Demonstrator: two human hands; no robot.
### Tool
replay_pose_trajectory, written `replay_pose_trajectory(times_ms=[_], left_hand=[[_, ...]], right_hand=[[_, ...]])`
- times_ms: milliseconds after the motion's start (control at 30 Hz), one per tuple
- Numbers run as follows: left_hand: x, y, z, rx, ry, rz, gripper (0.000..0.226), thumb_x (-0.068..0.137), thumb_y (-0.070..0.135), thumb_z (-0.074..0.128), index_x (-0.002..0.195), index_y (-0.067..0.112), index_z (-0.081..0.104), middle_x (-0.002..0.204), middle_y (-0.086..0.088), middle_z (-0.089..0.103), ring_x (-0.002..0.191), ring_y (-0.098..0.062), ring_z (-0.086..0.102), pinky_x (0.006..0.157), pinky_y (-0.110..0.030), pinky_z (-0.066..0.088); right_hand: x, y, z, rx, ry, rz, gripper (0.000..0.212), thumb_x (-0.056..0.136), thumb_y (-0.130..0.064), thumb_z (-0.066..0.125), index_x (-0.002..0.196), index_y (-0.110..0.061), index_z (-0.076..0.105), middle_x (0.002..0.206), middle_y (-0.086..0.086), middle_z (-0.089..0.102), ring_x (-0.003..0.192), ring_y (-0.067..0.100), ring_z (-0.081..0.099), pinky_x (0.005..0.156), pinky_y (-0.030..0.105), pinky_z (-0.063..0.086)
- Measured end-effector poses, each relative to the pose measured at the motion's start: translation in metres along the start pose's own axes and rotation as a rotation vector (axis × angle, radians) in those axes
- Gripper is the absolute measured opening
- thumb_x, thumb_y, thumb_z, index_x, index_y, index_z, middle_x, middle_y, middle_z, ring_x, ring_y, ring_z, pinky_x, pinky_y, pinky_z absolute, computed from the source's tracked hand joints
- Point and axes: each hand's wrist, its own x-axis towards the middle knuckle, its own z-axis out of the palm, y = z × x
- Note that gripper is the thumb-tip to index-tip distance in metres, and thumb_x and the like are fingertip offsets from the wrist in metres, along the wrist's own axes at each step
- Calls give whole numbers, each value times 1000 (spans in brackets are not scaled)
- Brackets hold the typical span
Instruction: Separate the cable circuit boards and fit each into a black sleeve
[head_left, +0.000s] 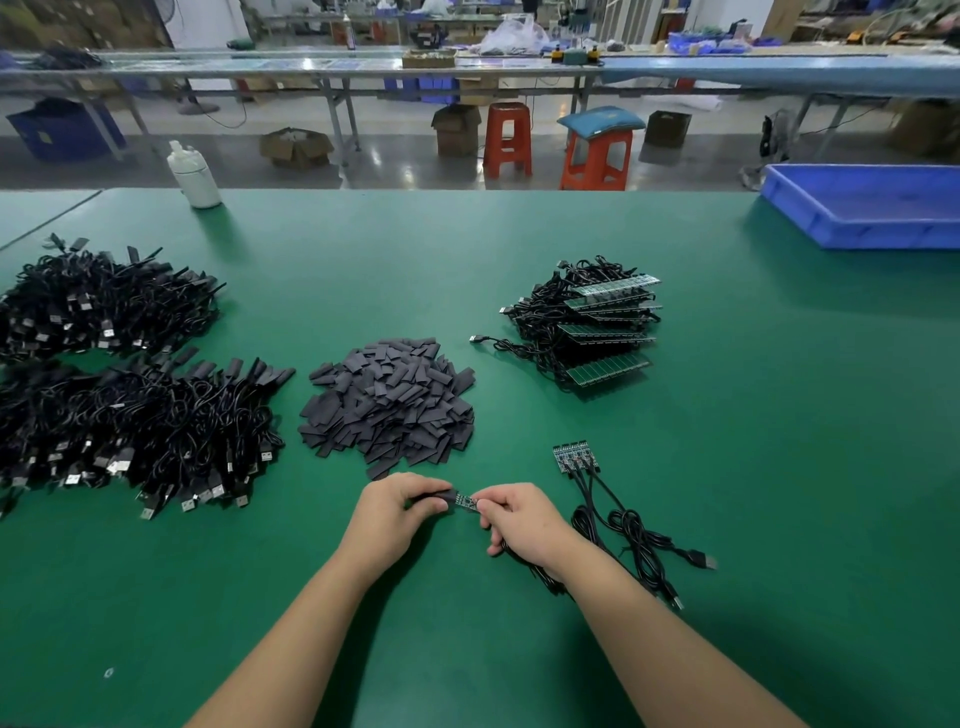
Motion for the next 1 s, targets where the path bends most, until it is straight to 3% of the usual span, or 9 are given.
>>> replay_pose_trajectory(times_ms=[267, 433, 1000], left_hand=[[1, 0, -4, 122, -84, 126, 23, 82, 17, 77, 103, 27, 77, 94, 28, 68, 92, 8, 61, 85, -3, 40], [5, 5, -5, 304, -130, 304, 19, 86, 24, 73, 106, 24, 75, 104, 12, 72, 94, -9, 62, 85, -23, 47], [5, 23, 4, 339, -233, 228, 19, 92, 18, 62, 108, 23, 71, 95, 7, 72, 88, -12, 64, 81, -31, 50]], right_hand=[[1, -1, -1, -12, -15, 5, 26, 102, -10, 49, 123, -6, 63, 79, 3, 58, 54, 6, 52, 62, 24, 58], [2, 0, 0, 11, -20, 7, 25, 102, -10, 49, 122, -4, 62, 78, 2, 57, 52, 6, 50, 61, 25, 58], [10, 8, 1, 9, -56, -19, 18, 103, -11, 48, 110, -14, 64, 86, -3, 70, 55, 6, 60, 61, 21, 56]])
